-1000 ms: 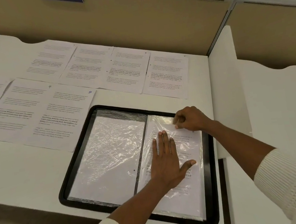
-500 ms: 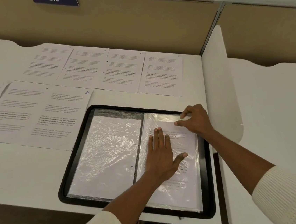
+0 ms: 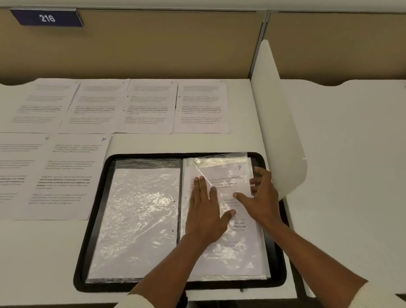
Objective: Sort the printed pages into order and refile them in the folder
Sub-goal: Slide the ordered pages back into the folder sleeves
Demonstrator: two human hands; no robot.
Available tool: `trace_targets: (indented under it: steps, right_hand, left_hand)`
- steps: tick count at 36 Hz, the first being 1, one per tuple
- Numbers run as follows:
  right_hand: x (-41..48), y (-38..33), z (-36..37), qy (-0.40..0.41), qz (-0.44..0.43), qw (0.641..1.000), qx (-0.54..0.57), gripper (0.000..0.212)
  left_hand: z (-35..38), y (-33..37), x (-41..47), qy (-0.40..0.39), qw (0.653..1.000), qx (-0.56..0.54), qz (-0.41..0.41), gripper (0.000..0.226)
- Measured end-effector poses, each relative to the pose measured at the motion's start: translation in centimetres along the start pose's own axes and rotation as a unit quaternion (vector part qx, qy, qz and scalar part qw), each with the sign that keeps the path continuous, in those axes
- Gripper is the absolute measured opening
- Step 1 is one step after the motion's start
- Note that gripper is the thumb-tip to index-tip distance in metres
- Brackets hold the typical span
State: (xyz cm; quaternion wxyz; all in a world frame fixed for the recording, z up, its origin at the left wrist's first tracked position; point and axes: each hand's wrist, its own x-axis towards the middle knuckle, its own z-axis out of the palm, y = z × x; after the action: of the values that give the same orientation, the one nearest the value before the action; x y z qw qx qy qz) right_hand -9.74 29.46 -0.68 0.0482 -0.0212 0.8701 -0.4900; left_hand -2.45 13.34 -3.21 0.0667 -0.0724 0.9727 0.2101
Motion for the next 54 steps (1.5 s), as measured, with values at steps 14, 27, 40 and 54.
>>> trace_targets:
  steps: [14,27,40,54]
  right_hand:
    - [-4.4,-4.3,-1.5,-0.228,0.089,0.947,0.21,0.026]
    - [-7.7,-10.7,4.0,-0.366,0.001,0.883,0.293,0.057]
    - [-9.0,-7.4,11.3,-0.338,-0.137,0.931,-0.014,0.065]
    - [-8.5,-4.5,13.5,-0.33,-0.287,0.881,-0.178,0.054]
  left_hand:
    - [-5.1,1.5,-2.3,0.075,0.962,-0.236,-0.116,0.088]
    - [-17.7,-6.2,-6.0,-0.008,0.872,-0.413,-0.264,0.027]
    - [-16.5,-17.3,-7.0,0.095,0.914,-0.112,-0.379,0.025]
    - [-13.4,-19.0,-6.9,0.103,0.91,0.037,-0.399,0.029]
